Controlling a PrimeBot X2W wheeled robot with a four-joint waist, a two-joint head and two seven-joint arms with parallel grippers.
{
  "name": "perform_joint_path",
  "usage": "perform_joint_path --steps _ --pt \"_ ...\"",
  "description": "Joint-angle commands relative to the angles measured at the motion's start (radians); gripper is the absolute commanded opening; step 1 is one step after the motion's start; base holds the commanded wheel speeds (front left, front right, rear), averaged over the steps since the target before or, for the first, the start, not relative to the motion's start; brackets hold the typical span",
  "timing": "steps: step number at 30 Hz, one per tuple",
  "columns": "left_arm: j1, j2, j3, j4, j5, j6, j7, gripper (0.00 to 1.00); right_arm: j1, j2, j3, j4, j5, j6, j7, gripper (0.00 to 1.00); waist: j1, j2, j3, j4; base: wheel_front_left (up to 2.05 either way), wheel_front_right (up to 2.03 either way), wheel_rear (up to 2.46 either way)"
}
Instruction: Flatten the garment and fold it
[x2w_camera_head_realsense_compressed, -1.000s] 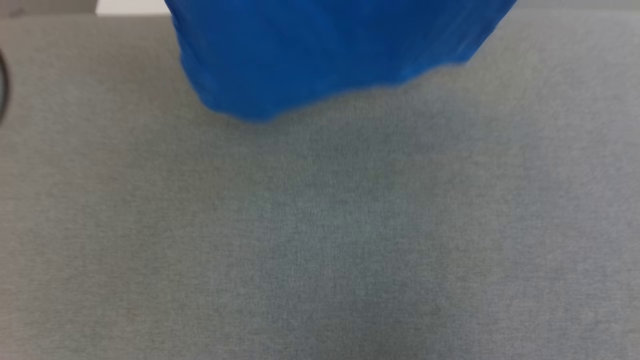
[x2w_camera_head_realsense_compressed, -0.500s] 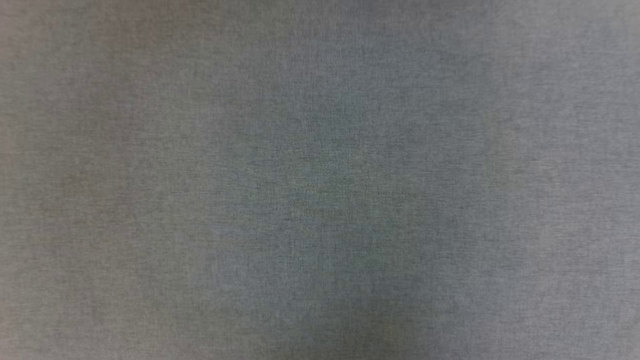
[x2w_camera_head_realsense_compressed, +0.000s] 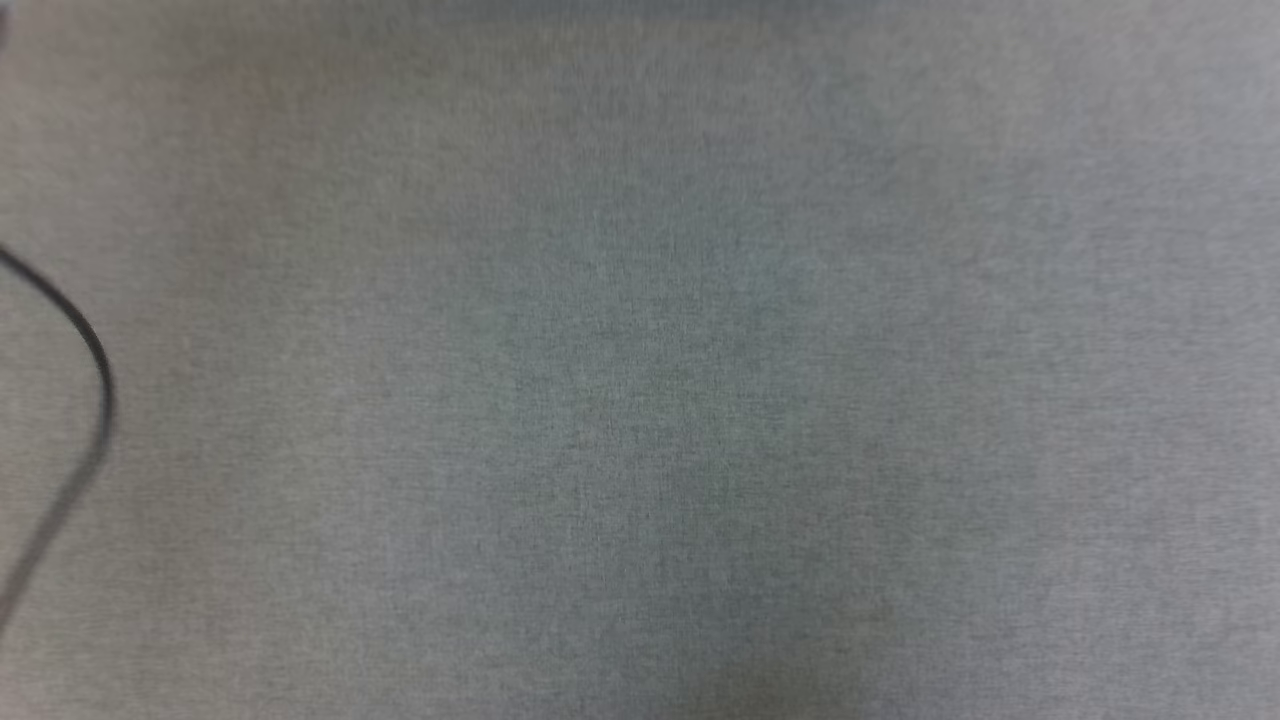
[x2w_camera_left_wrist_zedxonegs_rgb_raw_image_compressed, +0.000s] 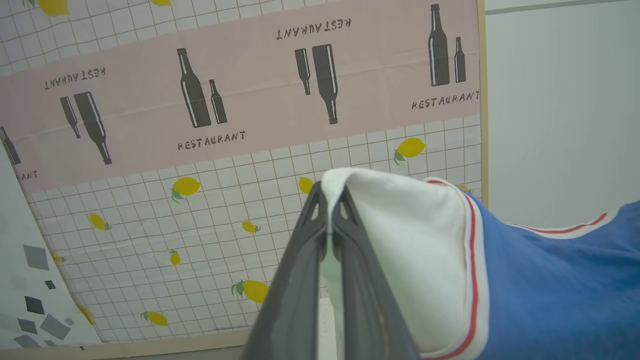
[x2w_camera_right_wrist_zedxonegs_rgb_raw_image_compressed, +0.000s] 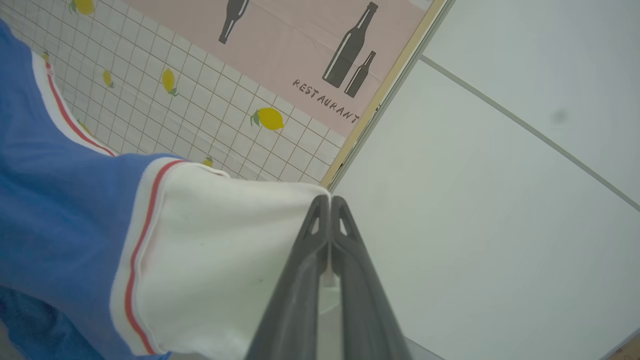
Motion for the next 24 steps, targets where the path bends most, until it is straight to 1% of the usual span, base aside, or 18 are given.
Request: perform_joint_path --steps 1,5,7,13,16,19,24 --pt "0.068 0.009 0.023 -0.027 0.000 0.003 -0.004 0.00 0.053 -0.006 0.010 -0.022 0.020 -0.002 -0.005 0.00 0.0000 0.0000 -0.093 -0.002 0.00 0.00 0.00" --pt "0.330 -0.004 0.089 -0.102 -0.010 0.000 -0.004 0.00 0.273 -0.032 0.061 -0.115 0.099 -0.002 -0.006 0.00 0.0000 0.0000 -0.169 0.016 0.00 0.00 0.00" --pt "0.460 -0.012 0.136 -0.133 -0.014 0.012 -0.004 0.00 0.385 -0.044 0.083 -0.163 0.127 -0.002 -0.006 0.00 0.0000 0.0000 -0.202 0.020 0.00 0.00 0.00" --pt "0.813 -0.058 0.221 -0.202 -0.022 0.011 -0.004 0.00 0.682 -0.078 0.122 -0.267 0.176 -0.002 -0.006 0.00 0.0000 0.0000 -0.285 0.029 0.00 0.00 0.00" --pt "0.956 -0.081 0.247 -0.224 -0.018 0.009 -0.004 0.00 0.806 -0.086 0.129 -0.300 0.192 -0.002 -0.004 0.00 0.0000 0.0000 -0.328 0.029 0.00 0.00 0.00" --pt "1.090 -0.097 0.248 -0.229 -0.014 0.004 -0.004 0.00 0.924 -0.099 0.125 -0.338 0.205 -0.002 0.002 0.00 0.0000 0.0000 -0.368 0.028 0.00 0.00 0.00" --pt "1.245 -0.116 0.303 -0.205 -0.020 -0.003 -0.004 0.00 1.095 -0.121 0.087 -0.396 0.216 -0.002 0.021 0.00 0.0000 0.0000 -0.429 0.025 0.00 0.00 0.00"
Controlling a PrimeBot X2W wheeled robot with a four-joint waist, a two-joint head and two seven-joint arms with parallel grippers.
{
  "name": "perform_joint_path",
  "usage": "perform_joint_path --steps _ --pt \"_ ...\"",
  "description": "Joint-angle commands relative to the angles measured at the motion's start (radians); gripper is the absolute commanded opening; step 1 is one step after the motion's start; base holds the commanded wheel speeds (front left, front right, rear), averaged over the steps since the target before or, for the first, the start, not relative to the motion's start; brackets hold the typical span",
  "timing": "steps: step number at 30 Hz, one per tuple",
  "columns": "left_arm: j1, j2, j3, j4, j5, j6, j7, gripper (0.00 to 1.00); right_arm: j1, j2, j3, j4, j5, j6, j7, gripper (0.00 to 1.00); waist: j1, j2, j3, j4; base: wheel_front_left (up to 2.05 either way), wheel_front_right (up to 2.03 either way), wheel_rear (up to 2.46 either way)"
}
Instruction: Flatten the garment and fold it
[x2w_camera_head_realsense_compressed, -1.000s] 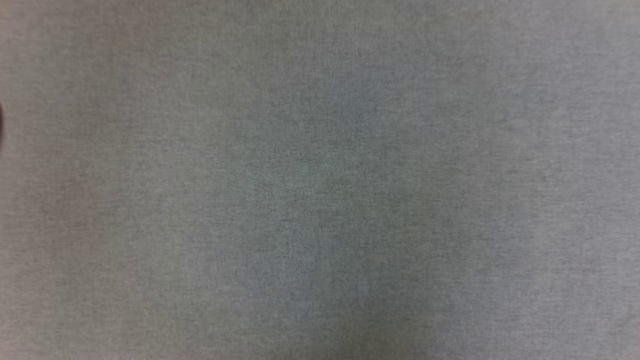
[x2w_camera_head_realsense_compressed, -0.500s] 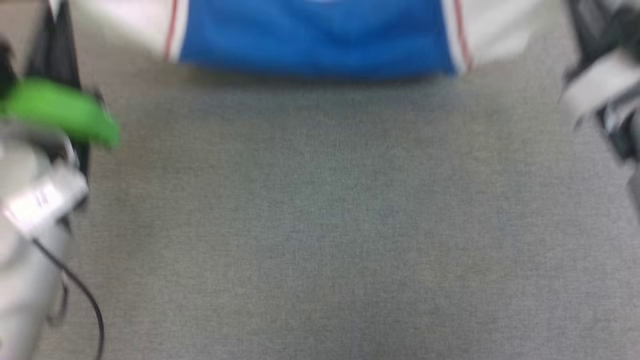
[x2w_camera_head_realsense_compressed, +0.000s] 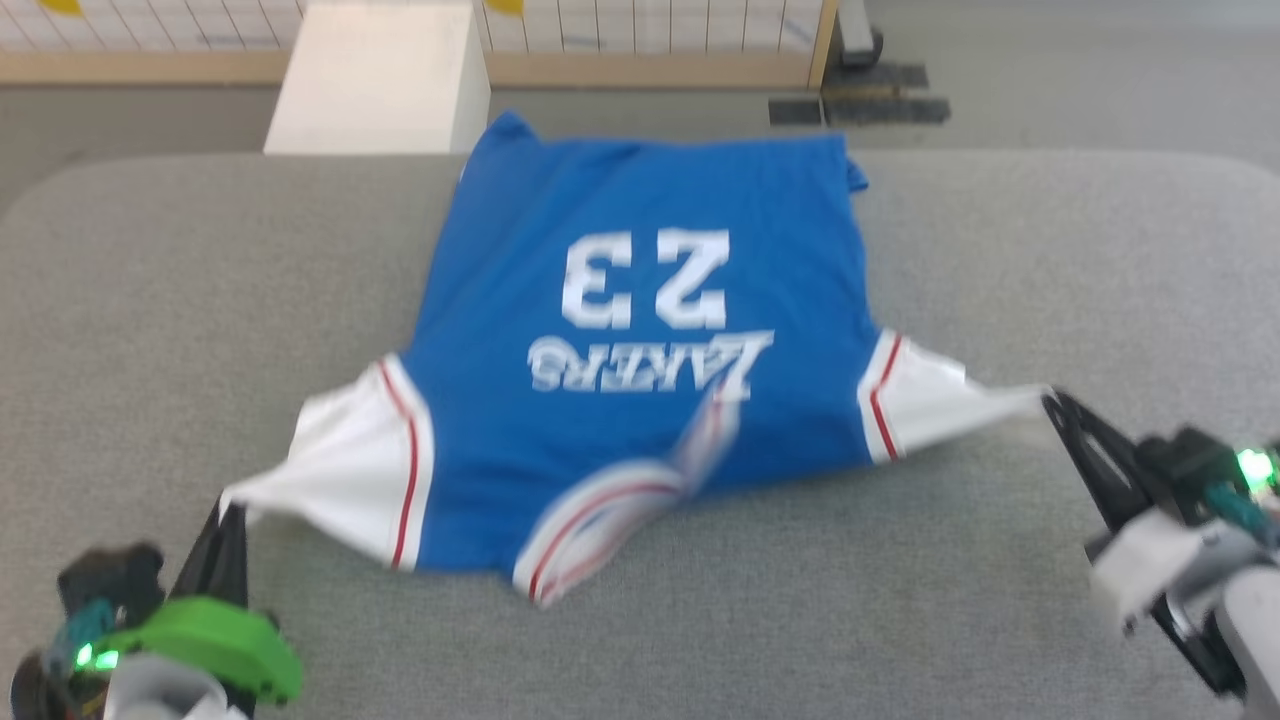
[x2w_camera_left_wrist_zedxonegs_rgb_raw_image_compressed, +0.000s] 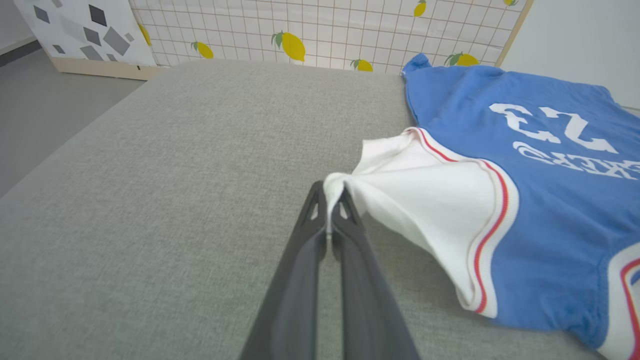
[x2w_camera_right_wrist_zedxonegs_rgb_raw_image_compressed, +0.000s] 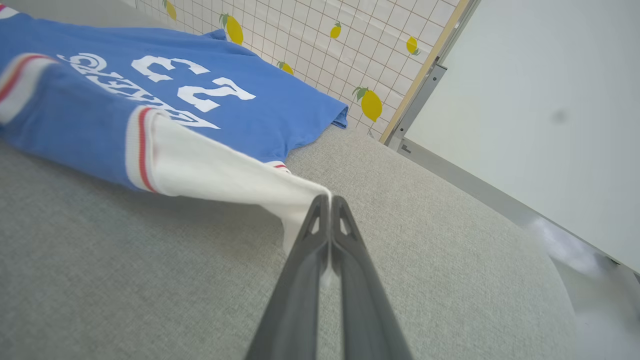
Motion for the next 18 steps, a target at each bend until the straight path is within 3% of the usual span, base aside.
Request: perform_joint_path --steps 1,7,11,18 --pt "0.038 -0.007 0.017 0.004 -0.001 -0.003 -0.004 0.00 0.044 -0.006 -0.022 -0.018 0.010 -0.002 0.005 0.00 0.0002 0.0000 -0.069 0.001 0.00 0.00 0.00" --pt "0.171 -0.021 0.066 -0.005 0.015 0.008 -0.004 0.00 0.252 -0.008 -0.114 -0.109 0.006 -0.002 0.038 0.00 0.0002 0.0000 -0.113 0.004 0.00 0.00 0.00" --pt "0.251 -0.032 0.118 -0.018 0.017 0.016 -0.004 0.00 0.374 -0.006 -0.123 -0.156 -0.038 -0.002 0.065 0.00 0.0002 0.0000 -0.128 -0.005 0.00 0.00 0.00" --pt "0.352 -0.071 0.174 -0.004 0.038 0.011 -0.004 0.00 0.498 0.010 -0.156 -0.135 -0.087 -0.002 0.076 0.00 0.0002 0.0000 -0.132 -0.018 0.00 0.00 0.00"
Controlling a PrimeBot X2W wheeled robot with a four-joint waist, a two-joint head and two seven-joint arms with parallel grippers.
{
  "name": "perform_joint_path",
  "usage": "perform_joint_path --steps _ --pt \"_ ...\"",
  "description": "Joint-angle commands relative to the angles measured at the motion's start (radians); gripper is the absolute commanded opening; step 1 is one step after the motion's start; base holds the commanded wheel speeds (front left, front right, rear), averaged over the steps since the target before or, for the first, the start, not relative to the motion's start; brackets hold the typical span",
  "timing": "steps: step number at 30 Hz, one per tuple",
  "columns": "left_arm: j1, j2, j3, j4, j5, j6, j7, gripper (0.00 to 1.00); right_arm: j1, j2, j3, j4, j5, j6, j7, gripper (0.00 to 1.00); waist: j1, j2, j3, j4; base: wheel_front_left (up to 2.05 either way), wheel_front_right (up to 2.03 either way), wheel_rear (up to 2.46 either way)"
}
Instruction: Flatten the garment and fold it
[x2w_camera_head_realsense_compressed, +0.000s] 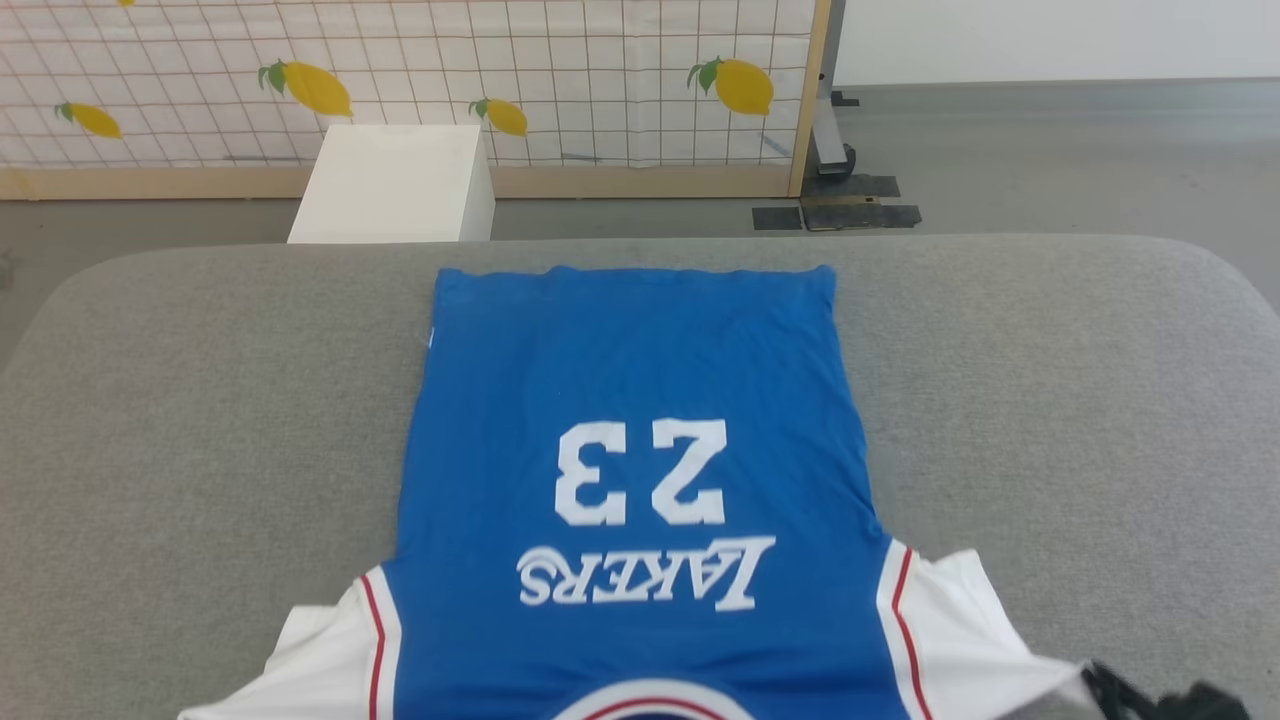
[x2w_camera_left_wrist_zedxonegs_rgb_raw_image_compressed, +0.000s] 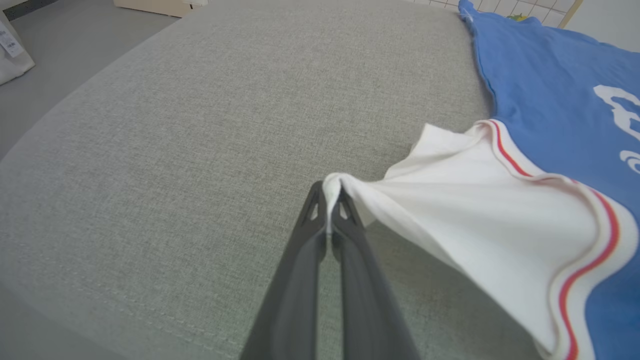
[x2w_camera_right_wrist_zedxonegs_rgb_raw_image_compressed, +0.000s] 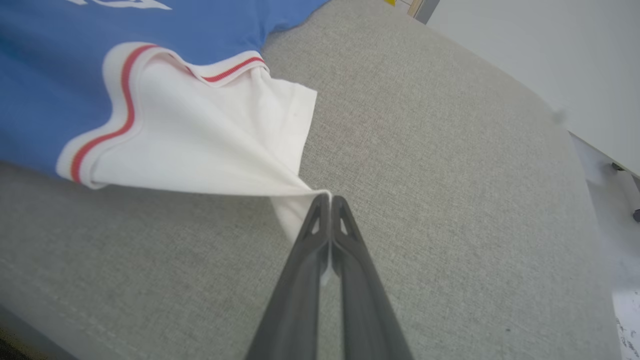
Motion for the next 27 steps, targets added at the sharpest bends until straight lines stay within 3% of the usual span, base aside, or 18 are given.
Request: perform_joint_path --steps 1,11,12,13,14,22,27 --pt "0.022 -0.002 0.020 0.007 0.013 0.000 -0.004 0.00 0.027 0.005 -0.009 0.010 0.000 -0.002 0.005 0.00 0.0002 0.0000 0.001 -0.001 0.00 0.00 0.00" --pt "0.058 -0.073 0.072 0.007 0.061 -0.022 -0.004 0.00 0.115 0.042 -0.009 0.030 0.015 -0.002 0.032 0.00 0.0002 0.0000 0.015 0.004 0.00 0.00 0.00" --pt "0.053 -0.079 0.073 0.006 0.068 -0.025 -0.004 0.00 0.110 0.048 -0.010 0.025 0.019 -0.002 0.034 0.06 0.0002 0.0000 0.016 0.005 0.00 0.00 0.00" --pt "0.049 -0.083 0.073 0.005 0.075 -0.027 -0.004 0.00 0.105 0.051 -0.010 0.020 0.024 -0.002 0.035 0.44 0.0002 0.0000 0.017 0.005 0.00 0.00 0.00" --pt "0.043 -0.087 0.073 0.004 0.083 -0.028 -0.004 0.00 0.095 0.054 -0.019 0.011 0.032 -0.002 0.031 1.00 0.0002 0.0000 0.017 0.006 0.00 0.00 0.00" --pt "0.013 -0.132 0.110 0.006 0.129 -0.068 -0.004 0.00 0.015 0.048 -0.145 -0.102 0.032 -0.002 0.006 1.00 0.0002 0.0000 0.033 0.012 0.00 0.00 0.00" --pt "-0.003 -0.162 0.136 -0.005 0.149 -0.093 -0.004 0.00 -0.101 0.022 -0.211 -0.216 0.037 -0.002 0.049 1.00 0.0002 0.0000 0.059 0.023 0.00 0.00 0.00"
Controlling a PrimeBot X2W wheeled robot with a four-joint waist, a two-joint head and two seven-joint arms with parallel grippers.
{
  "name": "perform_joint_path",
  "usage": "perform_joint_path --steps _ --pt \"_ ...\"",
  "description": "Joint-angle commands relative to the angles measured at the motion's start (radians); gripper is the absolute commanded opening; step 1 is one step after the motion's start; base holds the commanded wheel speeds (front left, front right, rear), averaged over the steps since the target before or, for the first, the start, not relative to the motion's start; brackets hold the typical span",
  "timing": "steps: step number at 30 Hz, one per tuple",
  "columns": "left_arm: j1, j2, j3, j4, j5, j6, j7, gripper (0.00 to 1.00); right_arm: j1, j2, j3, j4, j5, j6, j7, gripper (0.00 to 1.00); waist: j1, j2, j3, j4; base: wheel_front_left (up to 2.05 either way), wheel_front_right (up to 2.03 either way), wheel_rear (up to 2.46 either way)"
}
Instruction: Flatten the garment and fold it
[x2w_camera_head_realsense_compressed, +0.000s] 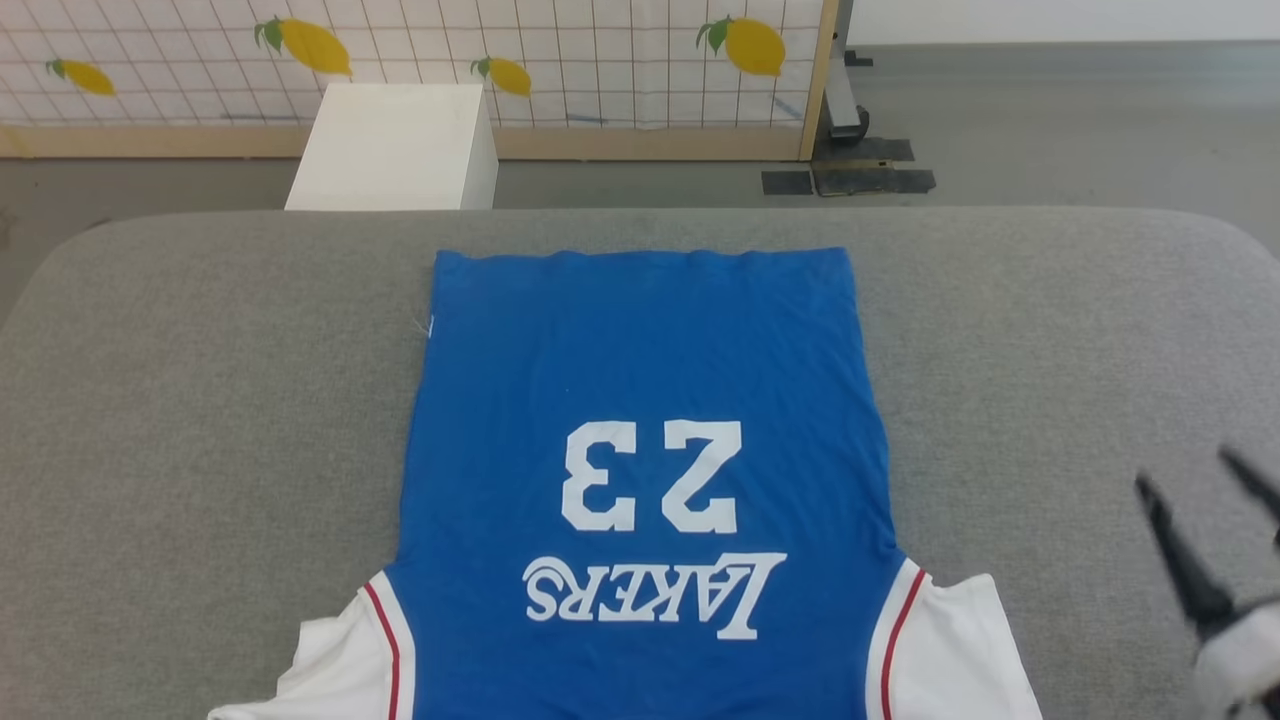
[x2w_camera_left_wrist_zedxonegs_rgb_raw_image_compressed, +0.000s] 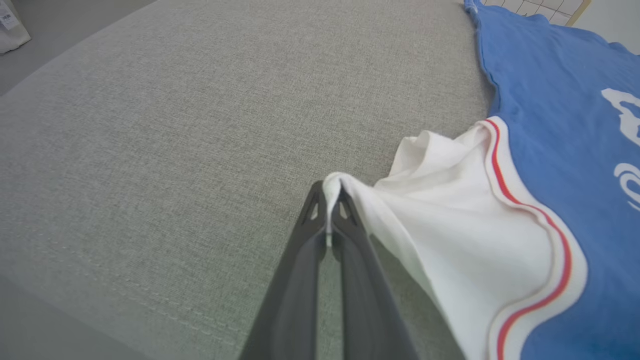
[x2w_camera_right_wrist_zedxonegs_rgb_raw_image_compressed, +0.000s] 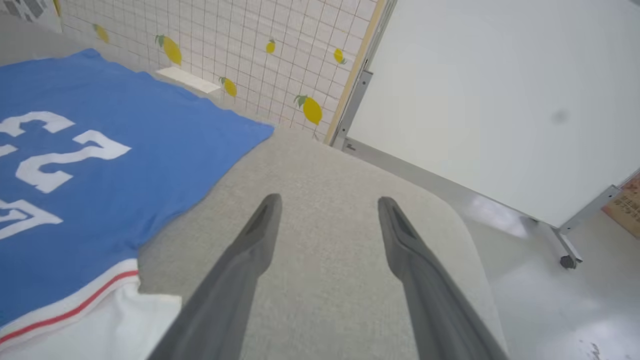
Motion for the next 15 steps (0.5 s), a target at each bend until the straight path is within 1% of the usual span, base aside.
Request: perform_joint_path --steps 1,5,10,12,15 --pt "-0.028 -0.011 0.005 -0.007 0.021 -0.009 -0.004 0.00 -0.065 -0.010 -0.013 -0.021 0.010 -0.002 0.013 1.00 0.0001 -0.0001 0.020 0.012 0.00 0.00 0.00" --pt "-0.066 -0.030 0.009 -0.022 0.046 -0.029 -0.004 0.00 -0.246 -0.031 -0.001 -0.053 0.042 -0.002 0.061 1.00 0.0001 -0.0001 0.067 0.043 0.00 0.00 0.00" --pt "-0.131 -0.065 0.013 -0.054 0.063 -0.063 -0.004 0.00 -0.499 -0.062 0.041 -0.010 0.093 -0.002 0.148 1.00 0.0001 -0.0001 0.151 0.098 0.00 0.00 0.00" --pt "-0.154 -0.074 0.010 -0.066 0.075 -0.073 -0.004 0.00 -0.578 -0.086 0.083 0.020 0.109 -0.002 0.214 1.00 0.0001 -0.0001 0.183 0.120 0.00 0.00 0.00" --pt "-0.196 -0.095 0.003 -0.090 0.092 -0.089 -0.004 0.00 -0.716 -0.167 0.196 0.070 0.139 -0.002 0.340 1.00 0.0001 -0.0001 0.246 0.162 0.00 0.00 0.00"
